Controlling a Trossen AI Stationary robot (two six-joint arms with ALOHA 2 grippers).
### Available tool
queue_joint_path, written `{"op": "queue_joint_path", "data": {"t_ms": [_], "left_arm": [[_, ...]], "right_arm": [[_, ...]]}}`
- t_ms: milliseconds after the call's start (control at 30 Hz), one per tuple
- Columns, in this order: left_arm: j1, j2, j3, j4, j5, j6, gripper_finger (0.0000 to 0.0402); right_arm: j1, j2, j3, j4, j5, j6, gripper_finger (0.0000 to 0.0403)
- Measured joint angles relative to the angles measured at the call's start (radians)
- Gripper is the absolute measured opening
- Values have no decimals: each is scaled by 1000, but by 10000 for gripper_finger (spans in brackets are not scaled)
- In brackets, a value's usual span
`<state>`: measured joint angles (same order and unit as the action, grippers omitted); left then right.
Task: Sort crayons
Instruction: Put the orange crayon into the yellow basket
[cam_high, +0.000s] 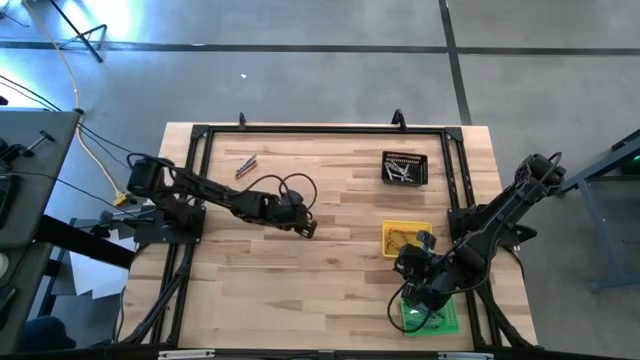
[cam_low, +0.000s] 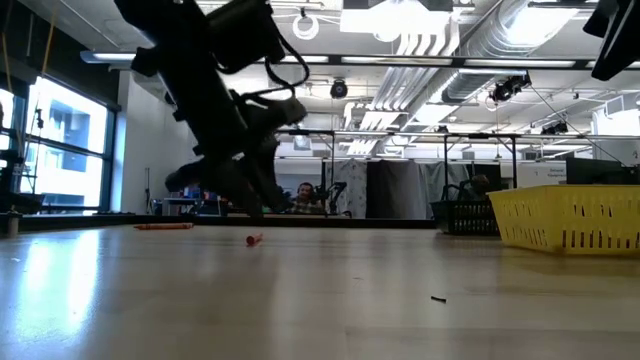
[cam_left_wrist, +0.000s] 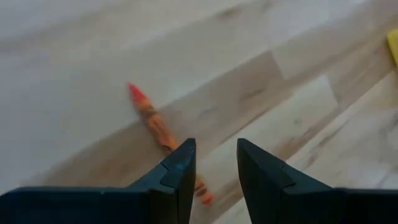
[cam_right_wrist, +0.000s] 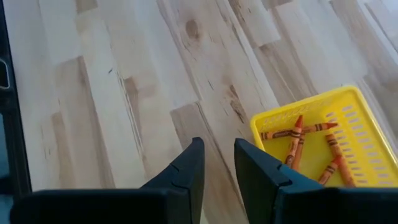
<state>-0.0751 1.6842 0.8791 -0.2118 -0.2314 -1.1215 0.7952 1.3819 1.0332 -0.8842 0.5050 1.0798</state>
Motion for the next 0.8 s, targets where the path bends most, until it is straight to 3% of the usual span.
{"op": "queue_joint_path", "data": {"t_ms": [200, 433, 600, 700, 800], "left_arm": [[-5, 88, 37, 12, 25, -4, 106], [-5, 112, 156, -16, 40, 110, 106], [-5, 111, 267, -224, -3, 171, 106], [-5, 111, 305, -390, -51, 149, 106], [-5, 111, 317, -457, -56, 115, 106]], "right_arm": [[0, 0, 0, -2, -13, -42, 83], [0, 0, 0, -4, -17, -53, 83], [3, 0, 0, -4, -18, -52, 83], [4, 0, 0, -4, -19, -52, 83], [4, 0, 0, -6, -19, -62, 83]]}}
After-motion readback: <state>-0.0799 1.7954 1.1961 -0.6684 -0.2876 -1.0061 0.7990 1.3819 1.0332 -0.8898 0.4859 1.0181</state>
